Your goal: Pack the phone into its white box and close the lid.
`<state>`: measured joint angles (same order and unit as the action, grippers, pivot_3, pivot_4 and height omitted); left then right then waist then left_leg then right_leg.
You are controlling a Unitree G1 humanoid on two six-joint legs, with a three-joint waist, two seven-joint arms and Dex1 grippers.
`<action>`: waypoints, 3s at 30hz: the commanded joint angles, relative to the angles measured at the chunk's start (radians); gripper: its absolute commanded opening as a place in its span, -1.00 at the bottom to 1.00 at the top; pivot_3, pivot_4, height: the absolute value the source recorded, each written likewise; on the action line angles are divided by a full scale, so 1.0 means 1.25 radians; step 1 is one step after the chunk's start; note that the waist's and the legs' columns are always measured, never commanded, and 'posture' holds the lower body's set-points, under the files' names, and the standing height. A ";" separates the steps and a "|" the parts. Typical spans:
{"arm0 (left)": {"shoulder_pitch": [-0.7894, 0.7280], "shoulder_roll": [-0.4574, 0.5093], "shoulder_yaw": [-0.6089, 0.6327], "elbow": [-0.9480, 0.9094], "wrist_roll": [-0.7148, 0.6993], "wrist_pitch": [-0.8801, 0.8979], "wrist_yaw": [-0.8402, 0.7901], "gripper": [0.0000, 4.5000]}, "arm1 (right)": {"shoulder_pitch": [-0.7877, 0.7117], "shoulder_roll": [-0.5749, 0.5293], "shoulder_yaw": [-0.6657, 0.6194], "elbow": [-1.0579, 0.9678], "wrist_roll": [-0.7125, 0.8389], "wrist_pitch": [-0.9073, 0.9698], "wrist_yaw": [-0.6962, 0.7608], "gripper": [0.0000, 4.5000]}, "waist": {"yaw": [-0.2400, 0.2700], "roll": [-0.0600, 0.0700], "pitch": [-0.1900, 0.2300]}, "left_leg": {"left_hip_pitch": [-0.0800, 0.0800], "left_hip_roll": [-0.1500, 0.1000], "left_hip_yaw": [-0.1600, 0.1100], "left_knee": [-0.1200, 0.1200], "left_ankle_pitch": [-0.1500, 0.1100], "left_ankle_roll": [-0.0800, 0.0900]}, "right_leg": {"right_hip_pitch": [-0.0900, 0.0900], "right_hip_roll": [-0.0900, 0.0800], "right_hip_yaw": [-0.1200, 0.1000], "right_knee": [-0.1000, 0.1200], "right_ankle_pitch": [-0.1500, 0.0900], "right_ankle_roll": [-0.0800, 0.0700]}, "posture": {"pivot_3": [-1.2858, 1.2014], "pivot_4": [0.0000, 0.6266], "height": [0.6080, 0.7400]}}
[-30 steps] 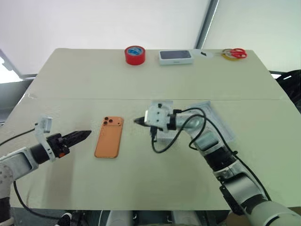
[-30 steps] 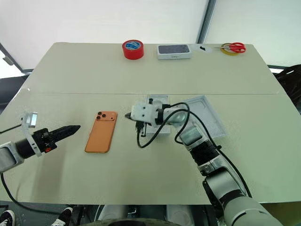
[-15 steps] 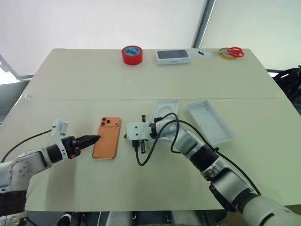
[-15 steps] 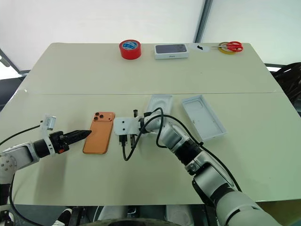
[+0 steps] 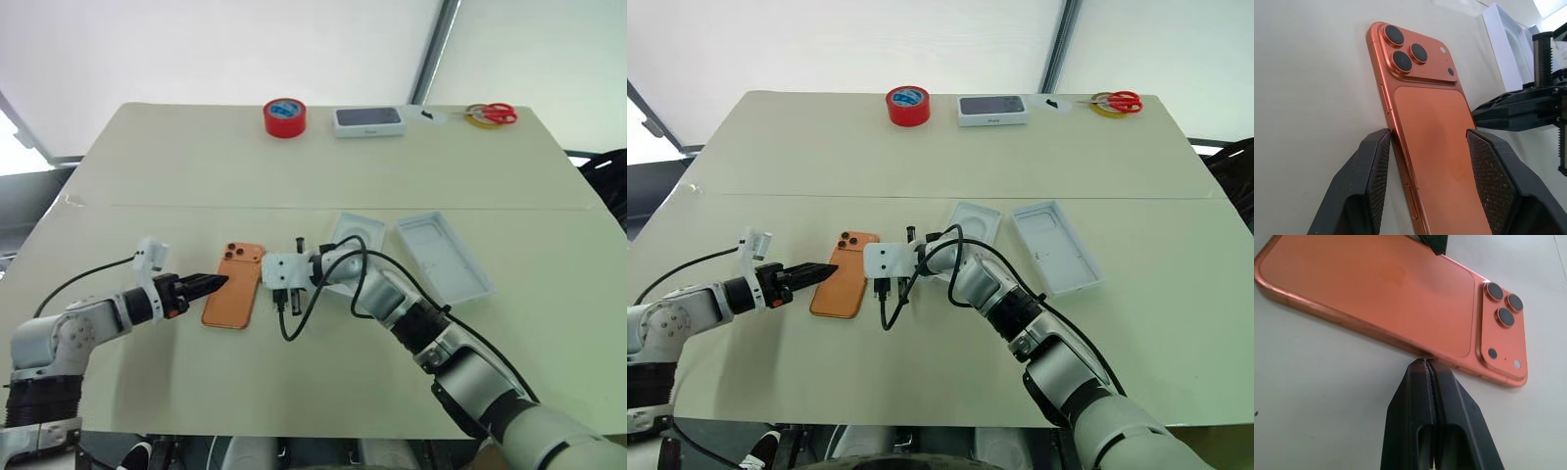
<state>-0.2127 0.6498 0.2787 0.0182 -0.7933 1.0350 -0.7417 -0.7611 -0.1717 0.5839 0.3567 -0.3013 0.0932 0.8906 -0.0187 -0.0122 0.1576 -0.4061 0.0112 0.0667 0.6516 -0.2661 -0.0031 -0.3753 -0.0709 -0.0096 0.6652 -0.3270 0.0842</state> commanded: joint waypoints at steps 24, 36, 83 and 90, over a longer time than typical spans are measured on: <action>-0.154 -0.130 0.024 -0.067 -0.048 0.265 0.149 0.15 | 0.002 0.009 -0.014 0.018 -0.014 -0.018 -0.015 -0.99 | 0.000 -0.001 0.000 | -0.001 -0.003 -0.007 0.001 0.000 0.000 | 0.002 -0.001 -0.004 0.000 0.000 0.000 | 0.03 -0.52 1.00; -0.090 -0.130 0.116 -0.009 -0.099 0.267 0.125 0.15 | -0.001 0.003 -0.011 0.023 -0.015 -0.026 -0.021 -0.99 | -0.008 -0.001 0.000 | -0.001 -0.002 -0.007 0.000 0.001 -0.001 | 0.001 0.000 -0.005 0.000 0.000 0.000 | 0.03 -0.52 1.00; -0.095 -0.173 0.157 -0.026 -0.222 0.170 0.144 -1.00 | 0.261 -0.353 -0.200 -0.400 0.210 0.030 0.143 -0.96 | -0.010 -0.005 0.003 | -0.002 -0.002 -0.008 -0.002 0.001 -0.001 | 0.002 -0.001 -0.006 -0.005 0.000 0.000 | 0.03 -0.52 1.00; -0.093 -0.164 0.153 -0.024 -0.233 0.177 0.144 -1.00 | 0.266 -0.341 -0.209 -0.419 0.256 0.065 0.150 -0.96 | -0.001 -0.005 0.003 | -0.002 -0.002 -0.008 -0.002 0.001 -0.001 | 0.002 -0.001 -0.006 -0.005 0.000 0.000 | 0.03 -0.52 1.00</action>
<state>-0.3121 0.4308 0.4545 0.0052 -1.0459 1.2641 -0.5418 -0.4311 -0.6056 0.3454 -0.1163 -0.0139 0.1622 1.0748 -0.0197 -0.0179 0.1619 -0.4091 0.0091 0.0561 0.6490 -0.2649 -0.0047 -0.3724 -0.0720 -0.0174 0.6587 -0.3270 0.0842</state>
